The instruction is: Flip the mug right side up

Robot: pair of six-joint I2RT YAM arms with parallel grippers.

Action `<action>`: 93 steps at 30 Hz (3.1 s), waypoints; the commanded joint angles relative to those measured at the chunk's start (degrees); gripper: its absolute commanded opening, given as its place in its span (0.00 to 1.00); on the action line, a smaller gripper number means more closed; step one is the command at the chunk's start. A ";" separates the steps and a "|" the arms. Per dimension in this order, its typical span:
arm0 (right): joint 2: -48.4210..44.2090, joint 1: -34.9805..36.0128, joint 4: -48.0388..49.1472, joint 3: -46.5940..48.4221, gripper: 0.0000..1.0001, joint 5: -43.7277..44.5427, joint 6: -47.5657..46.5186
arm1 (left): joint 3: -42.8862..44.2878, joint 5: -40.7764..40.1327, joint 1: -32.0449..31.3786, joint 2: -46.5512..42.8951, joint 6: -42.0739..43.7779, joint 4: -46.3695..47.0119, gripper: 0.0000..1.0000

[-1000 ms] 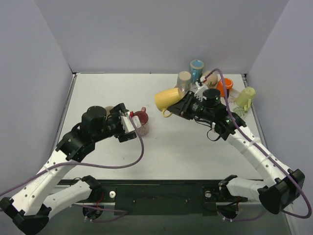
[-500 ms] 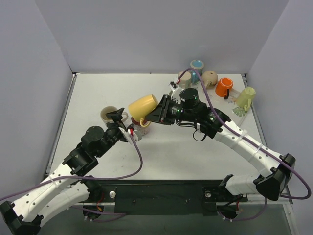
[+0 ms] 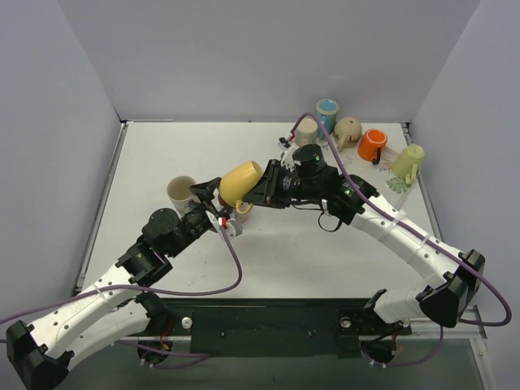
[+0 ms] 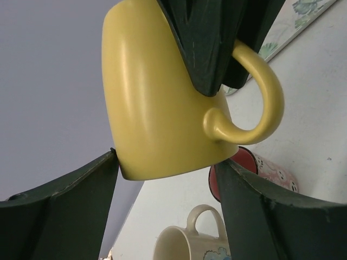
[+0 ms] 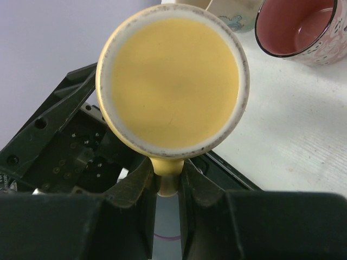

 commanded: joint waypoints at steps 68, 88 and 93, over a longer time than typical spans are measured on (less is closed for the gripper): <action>3.22 -11.87 17.90 -6.46 0.00 -11.60 5.26 | 3.44 9.88 2.23 -3.41 -0.28 -13.14 0.52; -4.43 -8.89 2.26 -1.63 0.00 -15.65 -2.39 | -8.86 0.82 -2.85 -7.54 8.41 8.56 0.82; -6.19 -7.22 2.07 -2.51 0.00 -13.27 -2.91 | -13.17 0.82 -4.80 -7.37 9.82 16.90 0.83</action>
